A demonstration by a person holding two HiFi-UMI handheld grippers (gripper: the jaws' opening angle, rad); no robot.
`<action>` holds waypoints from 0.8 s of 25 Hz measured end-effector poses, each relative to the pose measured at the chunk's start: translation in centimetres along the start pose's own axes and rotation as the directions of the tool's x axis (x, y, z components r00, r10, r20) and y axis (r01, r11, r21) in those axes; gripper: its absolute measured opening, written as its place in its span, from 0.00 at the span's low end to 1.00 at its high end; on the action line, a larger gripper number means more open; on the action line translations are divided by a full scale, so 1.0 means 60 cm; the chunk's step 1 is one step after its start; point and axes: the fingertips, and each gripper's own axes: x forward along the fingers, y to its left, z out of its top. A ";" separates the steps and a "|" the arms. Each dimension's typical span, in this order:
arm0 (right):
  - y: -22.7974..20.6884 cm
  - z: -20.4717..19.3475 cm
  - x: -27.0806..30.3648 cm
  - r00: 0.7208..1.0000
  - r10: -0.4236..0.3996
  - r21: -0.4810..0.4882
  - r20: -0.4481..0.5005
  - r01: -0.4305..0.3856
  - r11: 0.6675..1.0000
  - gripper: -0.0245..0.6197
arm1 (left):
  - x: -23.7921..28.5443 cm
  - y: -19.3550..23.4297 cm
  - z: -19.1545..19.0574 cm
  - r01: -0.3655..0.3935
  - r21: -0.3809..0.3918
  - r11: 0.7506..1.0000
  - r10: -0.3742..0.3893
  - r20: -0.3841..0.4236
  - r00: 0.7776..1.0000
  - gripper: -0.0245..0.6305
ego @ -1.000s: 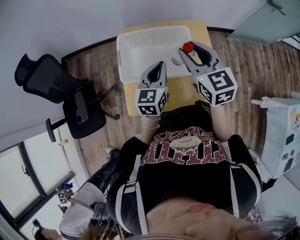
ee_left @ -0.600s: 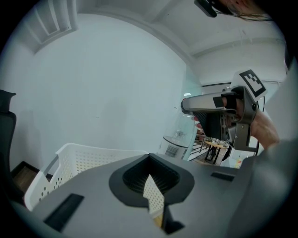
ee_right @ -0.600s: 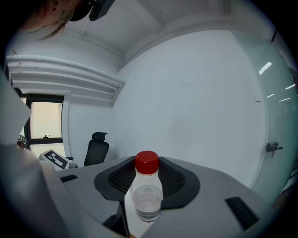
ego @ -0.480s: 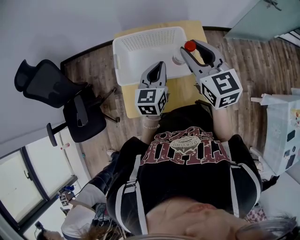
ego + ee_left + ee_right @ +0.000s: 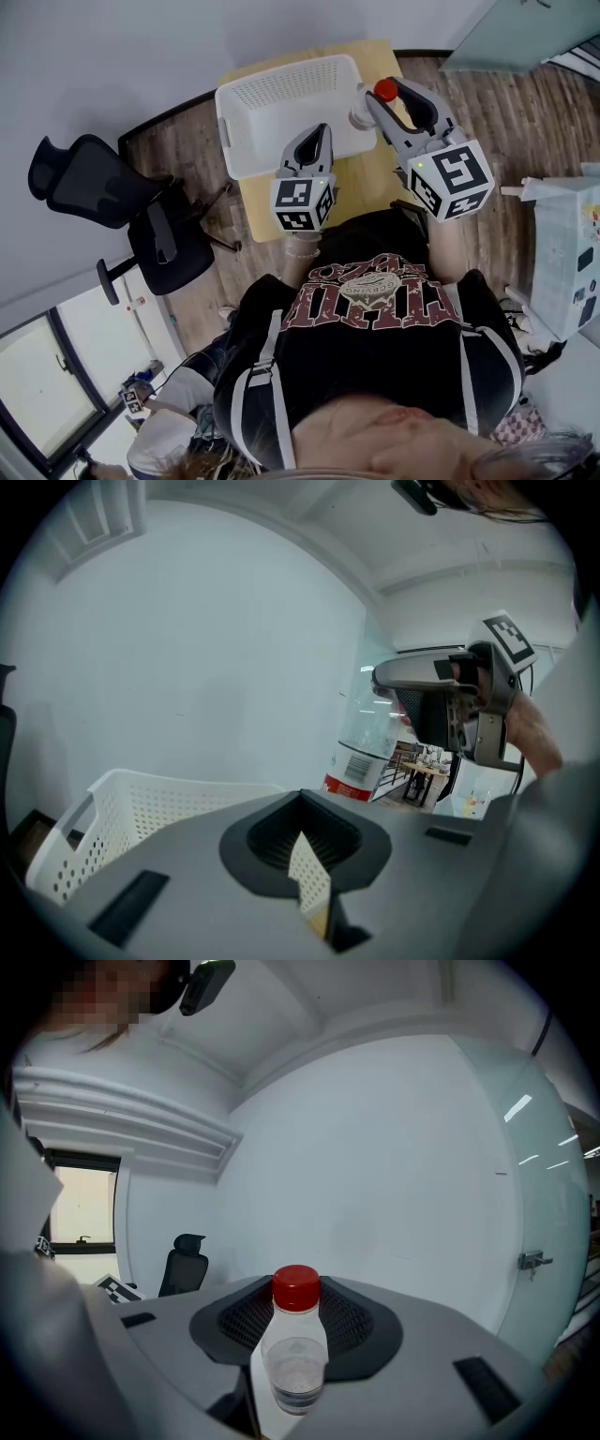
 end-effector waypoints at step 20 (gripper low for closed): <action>-0.073 -0.018 -0.074 0.990 -0.140 0.013 -0.020 0.140 0.990 0.29 | 0.050 -0.078 -0.014 0.124 0.020 0.992 -0.123 -0.046 0.991 0.11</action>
